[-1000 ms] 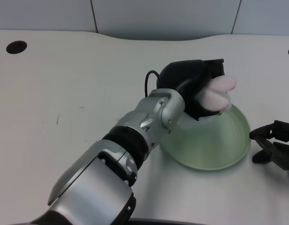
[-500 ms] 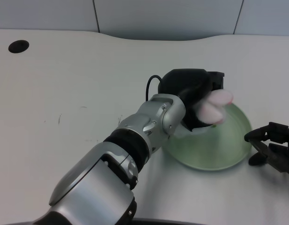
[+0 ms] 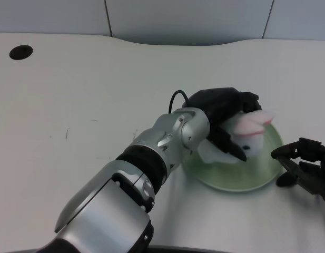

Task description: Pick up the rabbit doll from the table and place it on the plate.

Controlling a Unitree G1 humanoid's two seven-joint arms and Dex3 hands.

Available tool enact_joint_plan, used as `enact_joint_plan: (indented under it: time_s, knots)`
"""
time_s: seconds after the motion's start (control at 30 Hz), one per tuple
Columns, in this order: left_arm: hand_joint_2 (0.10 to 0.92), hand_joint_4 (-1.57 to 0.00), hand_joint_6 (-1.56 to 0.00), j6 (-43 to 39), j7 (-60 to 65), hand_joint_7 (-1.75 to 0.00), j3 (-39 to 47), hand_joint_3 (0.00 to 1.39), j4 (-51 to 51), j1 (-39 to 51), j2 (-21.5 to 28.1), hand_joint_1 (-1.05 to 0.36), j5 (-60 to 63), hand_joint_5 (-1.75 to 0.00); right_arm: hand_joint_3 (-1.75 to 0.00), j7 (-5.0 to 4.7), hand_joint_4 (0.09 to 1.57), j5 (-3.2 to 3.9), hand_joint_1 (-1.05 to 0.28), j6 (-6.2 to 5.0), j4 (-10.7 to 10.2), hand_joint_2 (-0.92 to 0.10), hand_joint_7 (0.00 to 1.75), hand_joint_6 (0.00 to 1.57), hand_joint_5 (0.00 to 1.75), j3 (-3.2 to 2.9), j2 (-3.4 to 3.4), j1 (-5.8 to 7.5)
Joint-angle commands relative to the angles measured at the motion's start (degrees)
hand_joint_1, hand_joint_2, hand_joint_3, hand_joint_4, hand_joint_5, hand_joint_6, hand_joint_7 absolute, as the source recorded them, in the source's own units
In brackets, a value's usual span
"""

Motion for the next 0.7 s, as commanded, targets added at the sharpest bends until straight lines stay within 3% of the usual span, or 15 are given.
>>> enact_joint_plan:
  time_s: [0.03, 0.17, 0.2, 0.4, 0.47, 0.57, 0.7]
  knots:
    - [0.875, -0.24, -0.25, -0.1, -1.2, 0.0, -1.0, 0.01, 0.4, -0.3, -4.5, -0.81, 1.0, -0.01, -0.18, 0.21, 0.96, 0.09, -0.82, 0.84, 0.2, -0.92, 0.75, 0.84, 0.98, -0.3, -0.72, 0.51]
    - [0.901, -0.17, -0.19, 0.3, -0.5, 0.0, -2.2, 0.01, 0.5, -0.8, -4.4, -0.91, 2.5, 0.0, -0.18, -0.07, 0.95, -0.23, -0.81, 1.26, -0.2, -0.92, 0.74, 0.84, 0.98, -0.17, -0.8, 0.6]
    - [0.909, -0.15, -0.18, 0.3, -0.2, 0.0, -2.6, 0.02, 0.5, -0.8, -4.3, -0.94, 3.0, 0.0, -0.18, -0.39, 0.95, -0.68, -0.81, 1.61, -0.4, -0.92, 0.74, 0.84, 0.98, 0.05, -0.93, 0.62]
    - [0.921, -0.07, -0.12, 0.6, 2.3, 0.0, -4.6, 0.18, 0.5, -0.7, -4.3, -1.05, 5.0, 0.0, -0.21, -0.78, 0.95, -1.4, -0.82, 2.29, -1.1, -0.92, 0.75, 0.84, 0.99, 0.5, -1.25, 0.77]
    - [0.921, -0.04, -0.1, 0.6, 2.4, 0.0, -4.4, 0.2, 0.4, -1.1, -3.8, -1.05, 4.6, 0.0, -0.2, -0.44, 0.93, -1.34, -0.82, 2.43, -1.2, -0.92, 0.78, 0.85, 0.99, 0.39, -1.41, 0.7]
    - [0.921, 0.0, -0.07, 0.1, 2.2, 0.0, -3.8, 0.24, 0.2, -1.8, -2.6, -1.05, 3.9, 0.0, -0.18, 0.24, 0.92, -0.61, -0.83, 2.22, -0.7, -0.92, 0.85, 0.86, 1.01, -0.19, -1.43, 0.42]
    - [0.921, 0.0, -0.04, -1.4, 0.7, 0.0, -1.5, 0.23, 0.0, -2.5, -0.4, -1.05, 2.1, 0.0, -0.13, 0.34, 0.92, -0.11, -0.83, 2.22, 0.3, -0.92, 0.87, 0.84, 1.01, -0.83, -1.47, -0.2]
